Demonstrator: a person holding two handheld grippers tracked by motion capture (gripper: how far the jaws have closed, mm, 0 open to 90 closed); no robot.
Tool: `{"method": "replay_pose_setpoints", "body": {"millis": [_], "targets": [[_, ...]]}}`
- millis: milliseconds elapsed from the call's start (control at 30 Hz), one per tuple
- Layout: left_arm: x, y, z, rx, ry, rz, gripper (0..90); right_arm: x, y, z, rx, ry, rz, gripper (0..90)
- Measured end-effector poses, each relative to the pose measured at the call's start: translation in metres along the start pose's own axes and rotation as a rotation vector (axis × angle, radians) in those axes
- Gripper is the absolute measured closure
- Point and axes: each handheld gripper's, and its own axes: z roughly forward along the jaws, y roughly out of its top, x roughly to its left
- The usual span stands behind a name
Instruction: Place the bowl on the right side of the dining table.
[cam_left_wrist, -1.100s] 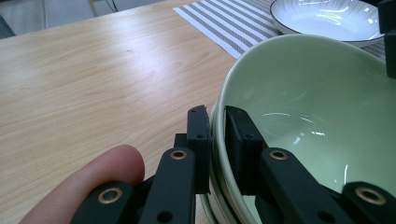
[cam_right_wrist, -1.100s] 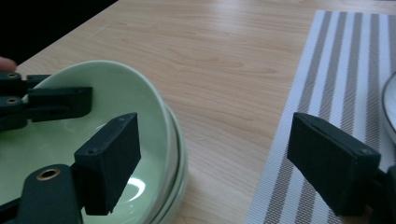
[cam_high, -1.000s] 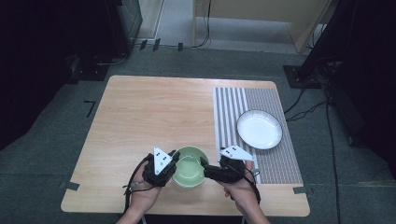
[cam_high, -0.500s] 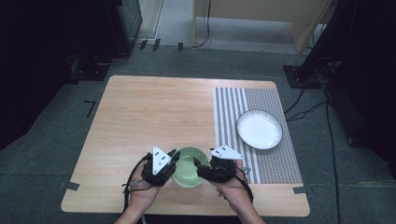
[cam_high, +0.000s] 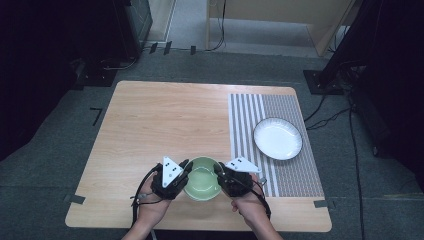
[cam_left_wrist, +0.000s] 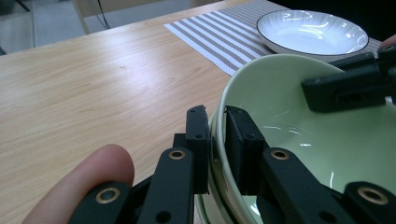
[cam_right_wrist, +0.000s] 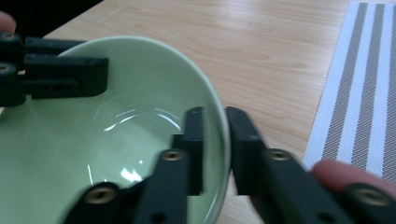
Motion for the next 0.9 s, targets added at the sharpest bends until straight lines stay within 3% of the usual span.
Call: {"method": "replay_pose_setpoints", "body": {"millis": [100,167,267,300,333,433,533,567,600,667,733,767,800,833,867,900], "targets": [[0.001,0.000,0.000,-0.003,-0.005,-0.002,79.3,-0.001,0.000,-0.001,-0.003,0.006,0.010,83.4],[0.003,0.000,0.000,-0.011,-0.014,-0.014,78.9,0.000,-0.001,-0.001,-0.011,-0.001,-0.018,84.1],[0.008,0.002,-0.004,-0.042,-0.037,-0.051,71.1,0.005,-0.001,-0.004,-0.043,-0.017,-0.061,84.9],[0.010,0.003,-0.004,-0.038,-0.048,-0.062,65.9,0.008,-0.001,-0.005,-0.054,-0.035,-0.088,85.0],[0.011,0.000,-0.001,-0.004,-0.074,-0.053,59.5,0.013,-0.001,-0.006,-0.074,-0.065,-0.138,85.1],[0.008,-0.004,0.004,0.022,-0.084,-0.040,52.7,0.014,-0.001,-0.007,-0.089,-0.073,-0.155,85.0],[0.002,-0.006,0.011,0.053,-0.079,-0.024,49.7,0.020,-0.003,-0.011,-0.138,-0.105,-0.221,85.0],[0.002,-0.006,0.011,0.053,-0.079,-0.024,49.9,0.020,-0.003,-0.011,-0.138,-0.105,-0.221,85.0],[0.000,-0.005,0.011,0.048,-0.063,-0.025,50.6,0.024,-0.004,-0.013,-0.166,-0.124,-0.266,84.9],[0.000,-0.004,0.011,0.050,-0.044,-0.024,53.0,0.026,-0.004,-0.013,-0.180,-0.133,-0.287,84.8],[-0.001,-0.004,0.012,0.065,-0.017,-0.011,59.3,0.030,-0.005,-0.016,-0.218,-0.144,-0.333,84.9],[-0.001,-0.004,0.012,0.065,-0.017,-0.011,61.3,0.030,-0.005,-0.016,-0.218,-0.144,-0.333,84.9],[-0.002,-0.005,0.012,0.060,0.008,-0.007,63.0,0.032,-0.005,-0.018,-0.240,-0.147,-0.359,84.9],[-0.002,-0.005,0.012,0.060,0.008,-0.007,65.5,0.032,-0.005,-0.018,-0.240,-0.147,-0.359,84.9],[-0.003,-0.005,0.011,0.033,0.044,-0.011,71.5,0.036,-0.006,-0.020,-0.262,-0.167,-0.403,84.9],[-0.003,-0.005,0.011,0.033,0.044,-0.011,73.4,0.036,-0.006,-0.020,-0.262,-0.167,-0.403,84.9]]}}
